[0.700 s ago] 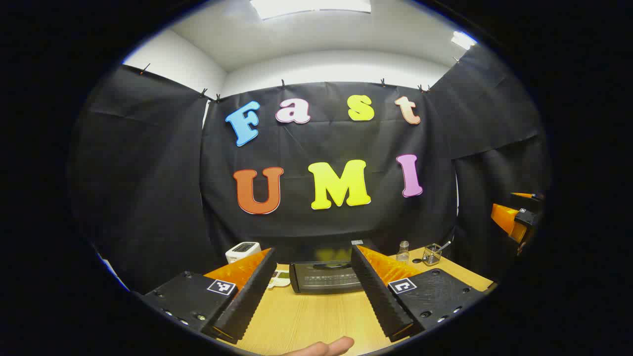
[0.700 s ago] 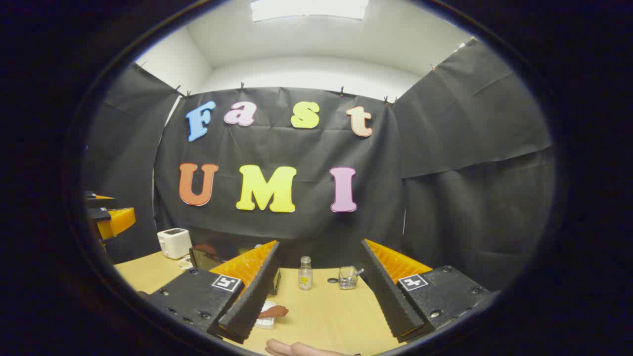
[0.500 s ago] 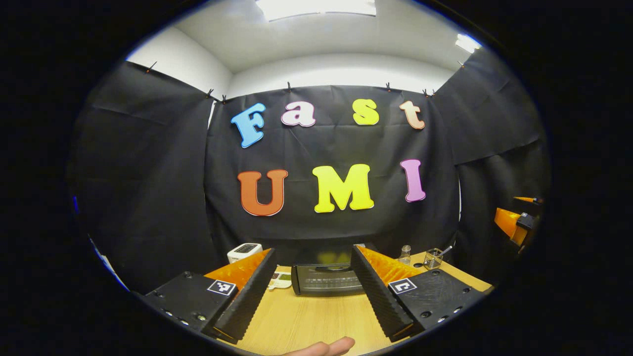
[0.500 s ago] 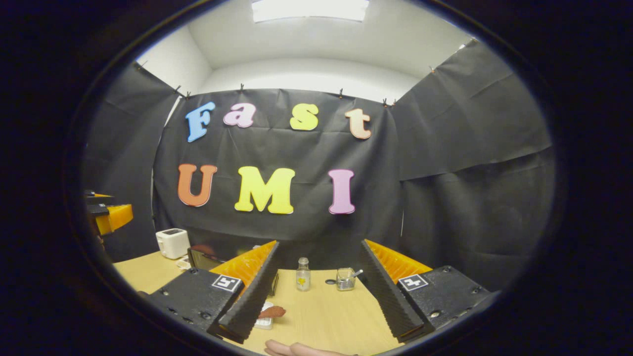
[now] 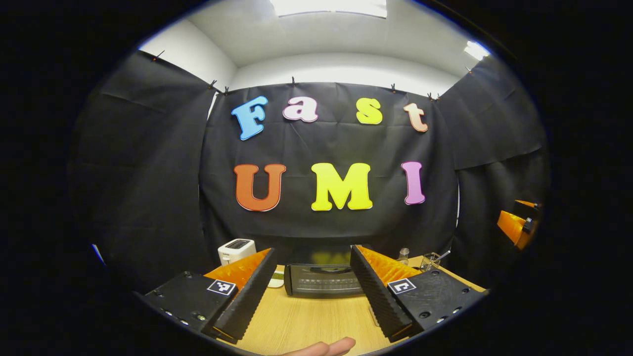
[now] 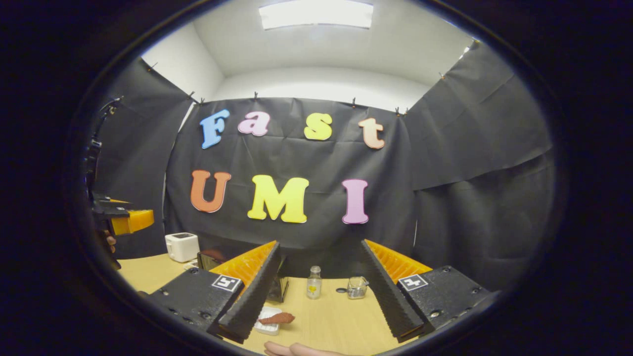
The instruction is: Open the electric oven with the left hand, put the food in, and close the electric oven.
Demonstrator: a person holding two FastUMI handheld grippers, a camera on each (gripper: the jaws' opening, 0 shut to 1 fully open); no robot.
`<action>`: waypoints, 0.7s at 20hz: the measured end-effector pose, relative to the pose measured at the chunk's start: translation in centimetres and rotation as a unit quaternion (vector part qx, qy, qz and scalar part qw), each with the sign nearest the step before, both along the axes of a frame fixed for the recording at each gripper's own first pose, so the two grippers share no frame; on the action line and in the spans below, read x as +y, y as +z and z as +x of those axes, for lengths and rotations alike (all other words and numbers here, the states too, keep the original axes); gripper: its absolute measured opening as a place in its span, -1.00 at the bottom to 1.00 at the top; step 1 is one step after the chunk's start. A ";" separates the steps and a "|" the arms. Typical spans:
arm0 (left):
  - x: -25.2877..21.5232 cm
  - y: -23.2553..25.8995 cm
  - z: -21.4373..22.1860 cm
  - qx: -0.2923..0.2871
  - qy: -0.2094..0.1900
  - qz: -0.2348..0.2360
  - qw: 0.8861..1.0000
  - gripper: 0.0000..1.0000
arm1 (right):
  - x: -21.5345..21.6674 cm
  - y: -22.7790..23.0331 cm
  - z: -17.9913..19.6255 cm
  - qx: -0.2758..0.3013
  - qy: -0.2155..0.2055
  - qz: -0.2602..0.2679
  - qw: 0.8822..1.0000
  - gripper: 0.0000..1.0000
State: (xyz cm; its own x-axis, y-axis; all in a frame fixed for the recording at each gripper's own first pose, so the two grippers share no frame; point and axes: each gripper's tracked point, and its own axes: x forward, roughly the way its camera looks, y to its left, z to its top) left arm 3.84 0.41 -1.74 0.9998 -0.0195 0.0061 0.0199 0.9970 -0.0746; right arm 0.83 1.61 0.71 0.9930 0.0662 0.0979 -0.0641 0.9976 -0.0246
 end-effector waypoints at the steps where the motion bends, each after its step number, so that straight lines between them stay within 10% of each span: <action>1: 0.0 0.0 0.7 -0.002 0.000 0.004 1.000 0.92 | -0.3 0.3 0.5 -0.008 -0.007 -0.001 1.000 1.00; 14: -4.6 -6.9 16.6 0.071 -0.023 -0.025 0.997 0.90 | -4.3 -5.5 8.8 0.060 -0.025 0.034 0.997 1.00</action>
